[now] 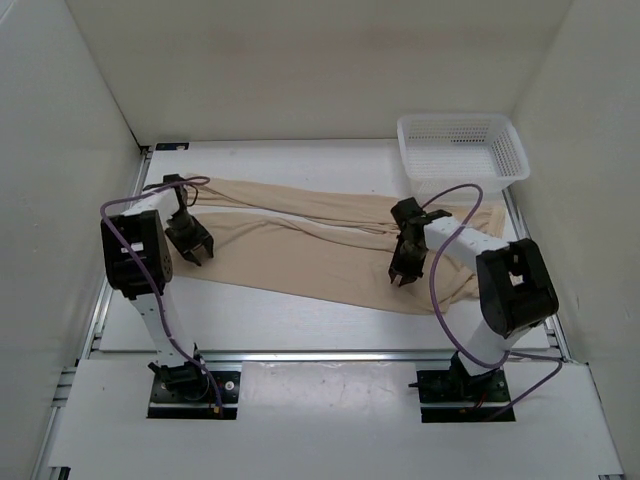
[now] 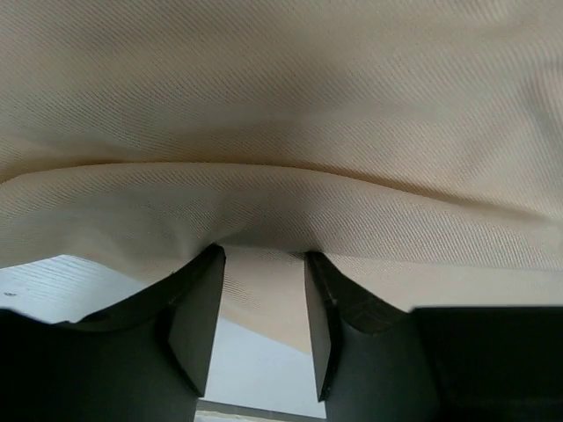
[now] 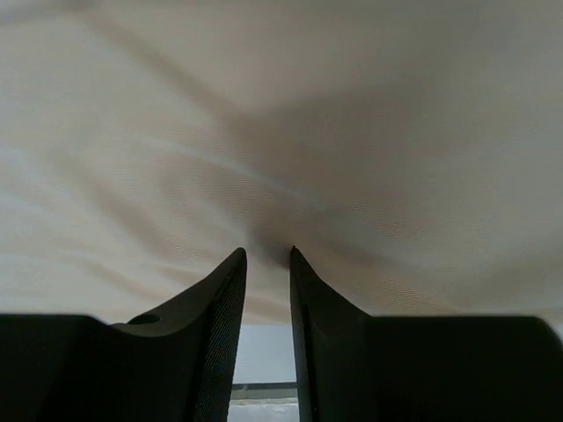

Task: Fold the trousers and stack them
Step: Flatten the trousers out

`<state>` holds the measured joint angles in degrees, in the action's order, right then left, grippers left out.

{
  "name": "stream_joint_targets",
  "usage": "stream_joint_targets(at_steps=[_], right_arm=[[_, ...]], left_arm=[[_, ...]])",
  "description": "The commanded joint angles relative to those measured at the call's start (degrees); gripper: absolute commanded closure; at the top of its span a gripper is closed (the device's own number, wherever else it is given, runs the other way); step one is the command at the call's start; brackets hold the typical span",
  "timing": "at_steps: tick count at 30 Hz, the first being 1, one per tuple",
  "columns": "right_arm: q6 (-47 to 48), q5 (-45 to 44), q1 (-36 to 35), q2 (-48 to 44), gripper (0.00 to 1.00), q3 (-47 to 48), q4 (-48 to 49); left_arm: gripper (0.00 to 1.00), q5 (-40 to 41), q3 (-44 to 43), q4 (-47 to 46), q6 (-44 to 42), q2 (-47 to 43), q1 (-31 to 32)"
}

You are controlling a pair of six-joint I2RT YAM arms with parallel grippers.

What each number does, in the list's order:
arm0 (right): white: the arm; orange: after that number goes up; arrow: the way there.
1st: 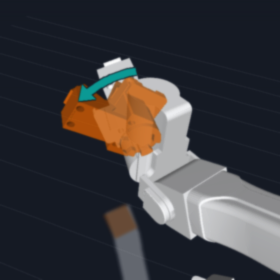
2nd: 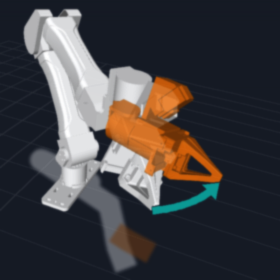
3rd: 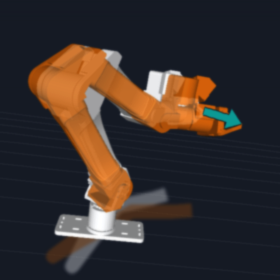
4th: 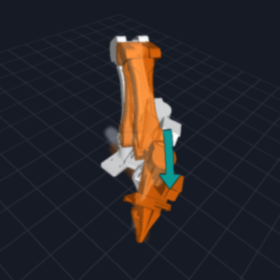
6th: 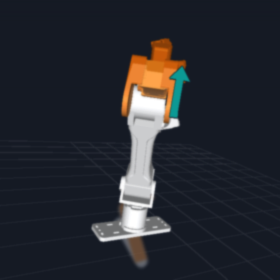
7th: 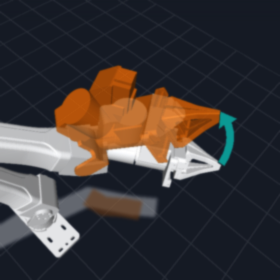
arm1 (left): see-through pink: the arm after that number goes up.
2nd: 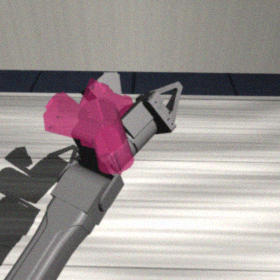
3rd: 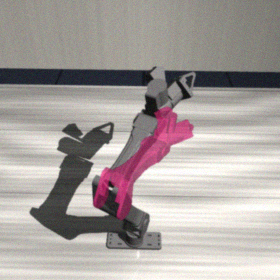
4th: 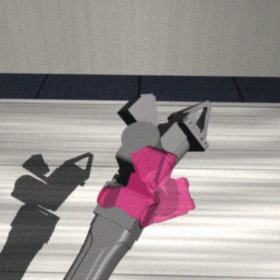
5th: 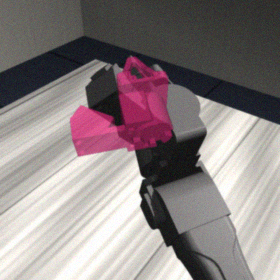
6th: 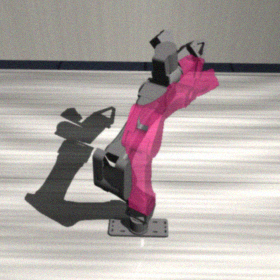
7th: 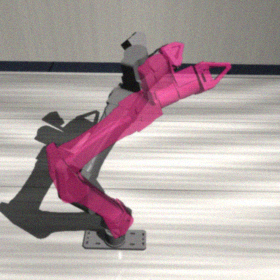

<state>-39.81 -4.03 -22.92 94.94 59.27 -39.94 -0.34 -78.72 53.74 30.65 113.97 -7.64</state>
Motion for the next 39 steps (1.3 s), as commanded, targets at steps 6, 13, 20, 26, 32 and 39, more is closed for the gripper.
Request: stream_joint_targets(at_steps=[6, 13, 20, 26, 32, 39], right_arm=[[-9.04, 0.52, -11.86, 0.95, 0.68, -7.22, 1.19], [-14.50, -0.10, -21.89, -4.23, 0.68, -12.24, -3.29], [-16.88, -8.96, -25.51, -12.31, 0.66, -6.29, -16.19], [-11.61, -14.68, -14.28, -14.34, 0.49, 1.55, -18.24], [-5.72, -12.68, 4.35, -14.86, 0.52, 2.36, -15.00], [-3.87, -1.69, 27.29, -23.55, 0.54, -10.55, -12.53]], left_arm=[[0.54, -4.68, 9.10, -4.25, 1.69, -4.53, -2.91], [0.54, -1.51, 17.28, -1.45, -0.33, -13.93, -8.97], [0.53, 6.40, 6.05, 6.90, 0.20, -20.46, -10.20], [0.51, 1.49, -3.10, 7.36, 0.20, -16.61, -3.45], [0.53, 0.17, -8.37, 7.35, 0.20, -8.34, 4.29], [0.47, 2.36, -6.20, 8.67, -0.43, -9.02, 8.69]])
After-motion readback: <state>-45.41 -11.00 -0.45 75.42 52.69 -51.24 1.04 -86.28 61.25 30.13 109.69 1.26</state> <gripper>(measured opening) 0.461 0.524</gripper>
